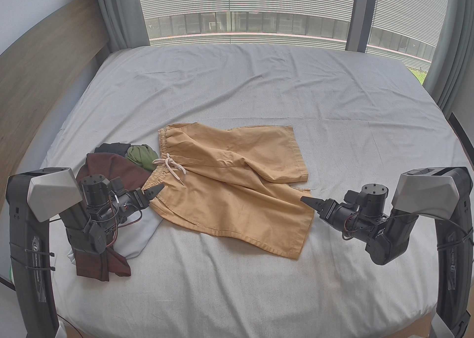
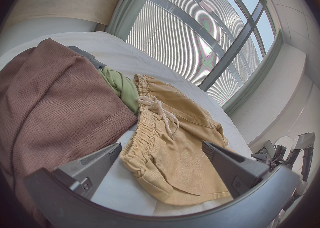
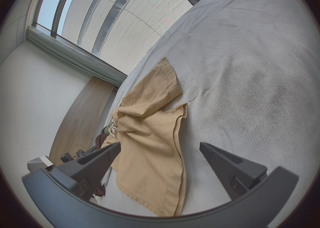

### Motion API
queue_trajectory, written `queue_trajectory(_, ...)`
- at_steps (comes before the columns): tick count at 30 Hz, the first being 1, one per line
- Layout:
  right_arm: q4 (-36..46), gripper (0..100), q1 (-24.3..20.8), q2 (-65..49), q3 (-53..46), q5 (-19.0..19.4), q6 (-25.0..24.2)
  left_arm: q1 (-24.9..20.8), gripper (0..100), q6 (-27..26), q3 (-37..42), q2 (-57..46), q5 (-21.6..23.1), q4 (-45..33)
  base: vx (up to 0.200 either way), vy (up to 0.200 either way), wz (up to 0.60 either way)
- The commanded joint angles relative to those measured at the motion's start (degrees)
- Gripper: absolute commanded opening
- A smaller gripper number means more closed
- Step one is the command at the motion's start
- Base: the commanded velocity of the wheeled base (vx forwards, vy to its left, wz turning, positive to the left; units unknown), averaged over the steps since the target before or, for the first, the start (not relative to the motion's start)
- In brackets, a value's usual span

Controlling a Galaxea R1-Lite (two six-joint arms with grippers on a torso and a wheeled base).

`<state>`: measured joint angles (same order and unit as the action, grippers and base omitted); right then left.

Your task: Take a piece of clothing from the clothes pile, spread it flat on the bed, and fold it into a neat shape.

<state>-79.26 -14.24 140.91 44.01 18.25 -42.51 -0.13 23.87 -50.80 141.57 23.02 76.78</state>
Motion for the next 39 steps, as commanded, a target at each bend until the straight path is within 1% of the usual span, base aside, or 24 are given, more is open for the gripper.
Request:
queue_trajectory(1, -0.19, 100, 0.0, -0.02, -0.33, 0.03, -0.03, -0.22, 100, 0.04, -1.23, 0.55, 0.01, -0.4, 0.0, 0.0, 0.0)
queue_trajectory(2, -0.54, 100, 0.0, 0.07, -0.5, 0.03, -0.03, -0.22, 0, 0.04, -1.23, 0.55, 0.01, -0.49, 0.0, 0.0, 0.0)
queue_trajectory(8, -1.6, 100, -0.18, 0.68, -1.56, 0.03, 0.06, -0.13, 0, 0.04, -2.64, 1.43, -0.08, -0.49, 0.0, 0.0, 0.0)
queue_trajectory(13, -1.51, 100, -1.41, 2.09, -5.34, 0.03, 6.03, 0.22, 0, 0.04, -2.11, 1.6, 0.01, 0.22, 0.0, 0.0, 0.0)
queue_trajectory(15, -1.6, 100, -2.64, 3.23, -6.22, 0.03, 7.0, 0.31, 0, 0.04, -1.94, 1.52, 0.01, 0.3, 0.0, 0.0, 0.0)
queue_trajectory(27, -0.54, 100, -7.82, 4.11, -7.71, -0.06, 6.91, 0.22, 0, 0.04, -0.88, 1.69, 0.01, 2.68, 0.0, 0.0, 0.0)
queue_trajectory(33, 0.25, 100, -10.02, 3.93, -8.41, -2.52, 6.74, 0.31, 0, 0.04, -0.44, 1.69, -0.43, 3.29, 0.0, 0.0, 0.0)
queue_trajectory(39, 0.07, 100, -11.25, 3.67, -9.73, -2.87, 6.47, 0.22, 0, 0.04, -0.44, 1.69, -0.43, 3.56, 0.0, 0.0, 0.0)
